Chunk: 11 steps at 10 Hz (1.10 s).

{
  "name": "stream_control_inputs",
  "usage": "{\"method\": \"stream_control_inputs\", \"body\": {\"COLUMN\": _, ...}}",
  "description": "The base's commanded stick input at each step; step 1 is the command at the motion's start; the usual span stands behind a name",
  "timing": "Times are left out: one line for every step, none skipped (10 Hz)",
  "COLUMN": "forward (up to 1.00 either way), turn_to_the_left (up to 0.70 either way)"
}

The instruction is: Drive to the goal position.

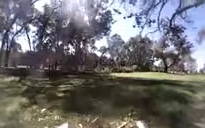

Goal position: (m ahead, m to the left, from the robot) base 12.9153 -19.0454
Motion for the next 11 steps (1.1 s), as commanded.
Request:
{"method": "stream_control_inputs", "body": {"forward": 0.70, "turn_to_the_left": -0.27}}
{"method": "stream_control_inputs", "body": {"forward": 0.70, "turn_to_the_left": -0.27}}
{"method": "stream_control_inputs", "body": {"forward": 0.70, "turn_to_the_left": -0.27}}
{"method": "stream_control_inputs", "body": {"forward": 0.70, "turn_to_the_left": -0.27}}
{"method": "stream_control_inputs", "body": {"forward": 0.70, "turn_to_the_left": -0.27}}
{"method": "stream_control_inputs", "body": {"forward": 0.70, "turn_to_the_left": -0.27}}
{"method": "stream_control_inputs", "body": {"forward": 0.70, "turn_to_the_left": -0.27}}
{"method": "stream_control_inputs", "body": {"forward": 0.70, "turn_to_the_left": -0.27}}
{"method": "stream_control_inputs", "body": {"forward": 0.70, "turn_to_the_left": -0.27}}
{"method": "stream_control_inputs", "body": {"forward": 0.70, "turn_to_the_left": -0.27}}
{"method": "stream_control_inputs", "body": {"forward": 0.70, "turn_to_the_left": -0.27}}
